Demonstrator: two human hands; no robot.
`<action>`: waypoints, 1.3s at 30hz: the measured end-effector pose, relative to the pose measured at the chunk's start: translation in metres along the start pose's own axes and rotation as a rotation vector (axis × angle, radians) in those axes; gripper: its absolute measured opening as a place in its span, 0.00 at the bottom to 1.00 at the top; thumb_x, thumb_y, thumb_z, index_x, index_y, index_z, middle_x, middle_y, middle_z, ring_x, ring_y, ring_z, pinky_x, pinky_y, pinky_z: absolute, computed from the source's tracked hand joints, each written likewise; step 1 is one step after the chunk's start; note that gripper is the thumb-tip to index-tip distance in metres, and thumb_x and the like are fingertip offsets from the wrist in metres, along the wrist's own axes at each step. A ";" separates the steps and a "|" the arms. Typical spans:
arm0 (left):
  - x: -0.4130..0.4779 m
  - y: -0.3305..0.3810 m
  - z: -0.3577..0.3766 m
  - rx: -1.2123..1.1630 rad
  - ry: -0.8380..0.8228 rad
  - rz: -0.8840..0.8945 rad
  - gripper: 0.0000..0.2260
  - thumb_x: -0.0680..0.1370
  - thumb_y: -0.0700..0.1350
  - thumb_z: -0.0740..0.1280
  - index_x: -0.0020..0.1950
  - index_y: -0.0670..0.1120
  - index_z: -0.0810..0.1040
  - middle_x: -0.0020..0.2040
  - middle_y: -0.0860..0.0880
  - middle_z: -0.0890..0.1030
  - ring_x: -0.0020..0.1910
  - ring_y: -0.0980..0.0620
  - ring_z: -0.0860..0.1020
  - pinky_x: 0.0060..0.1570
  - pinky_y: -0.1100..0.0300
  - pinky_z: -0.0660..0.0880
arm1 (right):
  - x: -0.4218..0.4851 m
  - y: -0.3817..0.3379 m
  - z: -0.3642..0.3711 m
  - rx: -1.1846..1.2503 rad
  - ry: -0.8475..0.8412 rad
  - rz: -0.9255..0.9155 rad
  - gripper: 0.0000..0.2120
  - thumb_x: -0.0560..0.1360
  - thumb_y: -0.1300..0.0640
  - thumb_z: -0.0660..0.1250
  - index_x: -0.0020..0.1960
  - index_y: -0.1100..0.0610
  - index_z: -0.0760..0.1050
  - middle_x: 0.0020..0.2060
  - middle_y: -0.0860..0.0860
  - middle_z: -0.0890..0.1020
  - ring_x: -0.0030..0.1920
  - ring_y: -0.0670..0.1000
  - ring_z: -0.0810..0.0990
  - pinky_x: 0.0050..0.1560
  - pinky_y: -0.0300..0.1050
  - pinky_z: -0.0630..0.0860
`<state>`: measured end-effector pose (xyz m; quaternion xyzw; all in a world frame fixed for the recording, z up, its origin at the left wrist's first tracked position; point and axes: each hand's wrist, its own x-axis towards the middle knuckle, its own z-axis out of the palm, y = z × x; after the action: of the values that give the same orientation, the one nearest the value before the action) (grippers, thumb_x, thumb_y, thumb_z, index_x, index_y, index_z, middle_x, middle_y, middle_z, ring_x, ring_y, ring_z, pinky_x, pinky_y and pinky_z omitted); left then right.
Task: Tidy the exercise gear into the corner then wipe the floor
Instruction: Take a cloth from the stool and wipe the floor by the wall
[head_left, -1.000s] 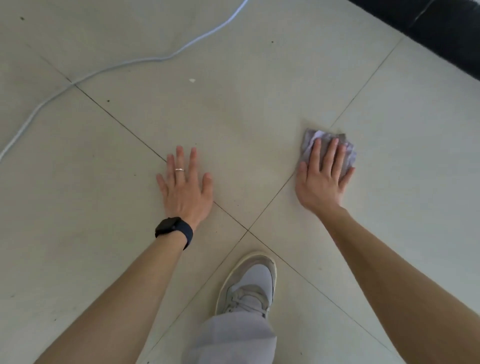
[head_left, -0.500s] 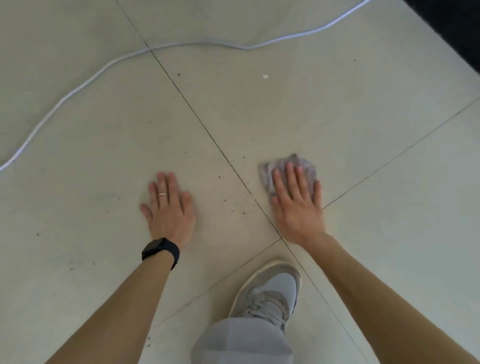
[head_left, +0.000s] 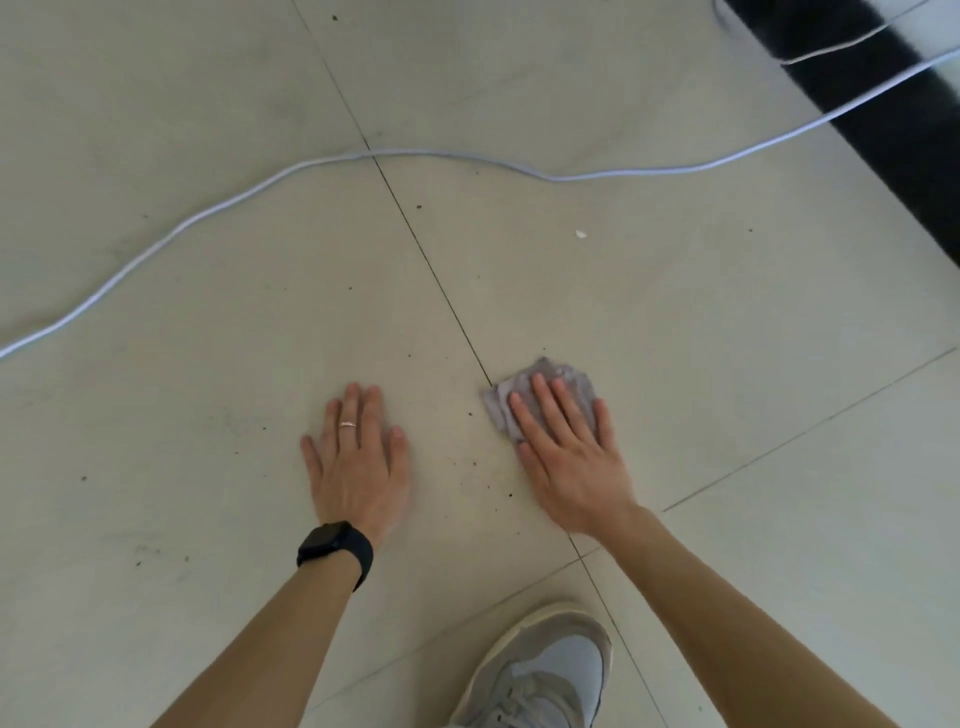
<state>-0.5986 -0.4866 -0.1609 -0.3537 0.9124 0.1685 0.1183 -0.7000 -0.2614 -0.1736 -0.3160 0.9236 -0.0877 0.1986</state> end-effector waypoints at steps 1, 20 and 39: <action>0.002 0.002 -0.002 -0.012 0.003 0.003 0.25 0.84 0.54 0.49 0.81 0.54 0.50 0.81 0.55 0.46 0.80 0.52 0.44 0.77 0.43 0.42 | 0.010 0.006 -0.005 -0.028 -0.008 -0.086 0.26 0.84 0.42 0.39 0.79 0.41 0.37 0.79 0.42 0.38 0.78 0.45 0.33 0.77 0.59 0.38; 0.071 0.139 0.020 0.160 -0.021 0.675 0.28 0.82 0.58 0.45 0.81 0.53 0.42 0.81 0.55 0.38 0.79 0.53 0.37 0.76 0.44 0.37 | 0.082 0.163 -0.083 0.168 0.085 0.618 0.27 0.84 0.44 0.45 0.80 0.42 0.38 0.80 0.46 0.38 0.79 0.48 0.35 0.77 0.62 0.39; 0.093 0.294 0.071 0.285 -0.079 1.046 0.31 0.81 0.58 0.51 0.82 0.49 0.50 0.81 0.54 0.47 0.80 0.55 0.47 0.77 0.45 0.51 | 0.049 0.232 -0.087 0.097 0.142 0.493 0.26 0.84 0.42 0.41 0.79 0.39 0.35 0.79 0.43 0.35 0.77 0.46 0.31 0.77 0.57 0.34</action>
<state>-0.8603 -0.3116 -0.1913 0.1738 0.9753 0.0928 0.0996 -0.8986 -0.1066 -0.1768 -0.0644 0.9791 -0.1025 0.1635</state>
